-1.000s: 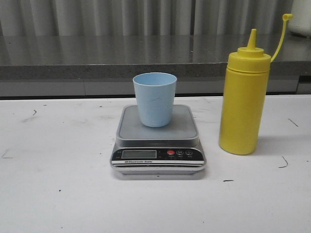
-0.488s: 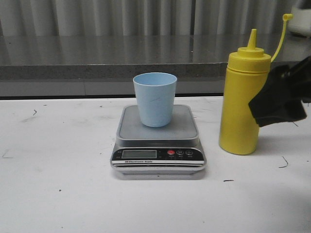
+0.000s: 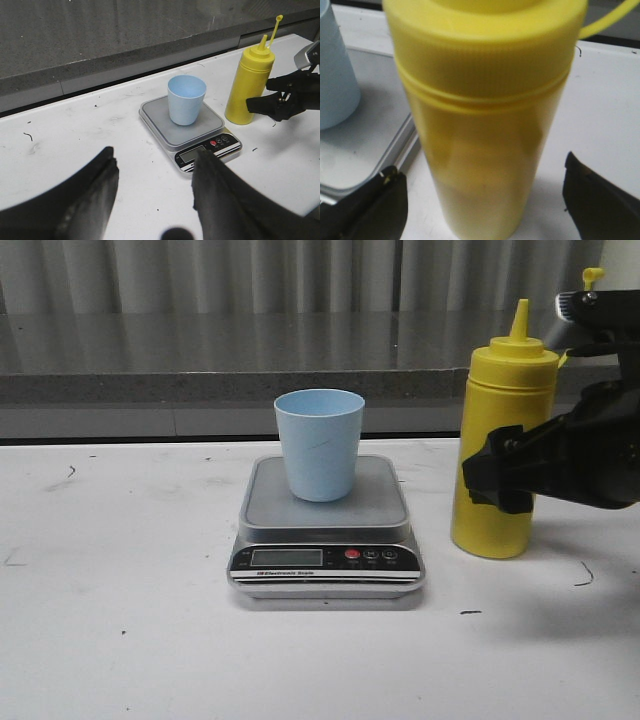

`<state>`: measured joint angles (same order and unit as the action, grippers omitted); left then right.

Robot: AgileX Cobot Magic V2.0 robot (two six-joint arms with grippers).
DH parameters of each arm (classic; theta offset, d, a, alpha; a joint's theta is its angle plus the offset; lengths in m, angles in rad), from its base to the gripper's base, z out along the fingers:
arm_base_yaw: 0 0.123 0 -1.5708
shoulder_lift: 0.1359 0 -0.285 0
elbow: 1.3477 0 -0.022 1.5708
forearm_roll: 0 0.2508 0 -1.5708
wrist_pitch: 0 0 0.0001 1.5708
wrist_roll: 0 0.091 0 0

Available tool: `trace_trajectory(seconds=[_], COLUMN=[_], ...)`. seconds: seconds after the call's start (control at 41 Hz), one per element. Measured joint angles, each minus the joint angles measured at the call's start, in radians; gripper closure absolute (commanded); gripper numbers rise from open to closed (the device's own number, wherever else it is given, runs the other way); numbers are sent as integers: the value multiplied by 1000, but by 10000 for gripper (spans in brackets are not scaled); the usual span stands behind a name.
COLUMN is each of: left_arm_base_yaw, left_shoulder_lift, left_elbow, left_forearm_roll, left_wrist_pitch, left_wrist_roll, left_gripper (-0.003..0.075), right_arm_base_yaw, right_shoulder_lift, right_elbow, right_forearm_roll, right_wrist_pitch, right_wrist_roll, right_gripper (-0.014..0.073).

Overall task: Pour seasoning into cup on scale with both arms
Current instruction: 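Move the right gripper to the yellow squeeze bottle and grasp its body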

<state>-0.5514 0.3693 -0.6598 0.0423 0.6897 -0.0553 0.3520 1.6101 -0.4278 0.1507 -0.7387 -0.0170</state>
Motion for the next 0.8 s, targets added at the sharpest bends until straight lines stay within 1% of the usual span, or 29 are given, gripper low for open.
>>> trace_trajectory(seconds=[0.195, 0.39, 0.439, 0.512, 0.561, 0.61, 0.634, 0.683, 0.805], left_arm_base_yaw=[0, 0, 0, 0, 0, 0, 0, 0, 0], left_shoulder_lift=[0, 0, 0, 0, 0, 0, 0, 0, 0], left_elbow=[0, 0, 0, 0, 0, 0, 0, 0, 0], left_forearm_roll=[0, 0, 0, 0, 0, 0, 0, 0, 0], left_wrist_pitch=[0, 0, 0, 0, 0, 0, 0, 0, 0], left_wrist_roll=[0, 0, 0, 0, 0, 0, 0, 0, 0], left_gripper=[373, 373, 373, 373, 373, 373, 373, 373, 373], right_arm_base_yaw=[0, 0, 0, 0, 0, 0, 0, 0, 0], right_shoulder_lift=[128, 239, 262, 277, 282, 282, 282, 282, 279], right_elbow=[-12, -64, -76, -85, -85, -85, -85, -85, -85], right_forearm_roll=[-4, -8, -8, -8, -10, -12, -12, -12, -12], right_wrist_pitch=[-222, -351, -367, -376, -377, -380, -380, -380, -378], right_wrist_roll=[23, 25, 25, 25, 25, 25, 25, 25, 25], right_gripper=[-52, -48, -22, 74, 169, 235, 253, 270, 268])
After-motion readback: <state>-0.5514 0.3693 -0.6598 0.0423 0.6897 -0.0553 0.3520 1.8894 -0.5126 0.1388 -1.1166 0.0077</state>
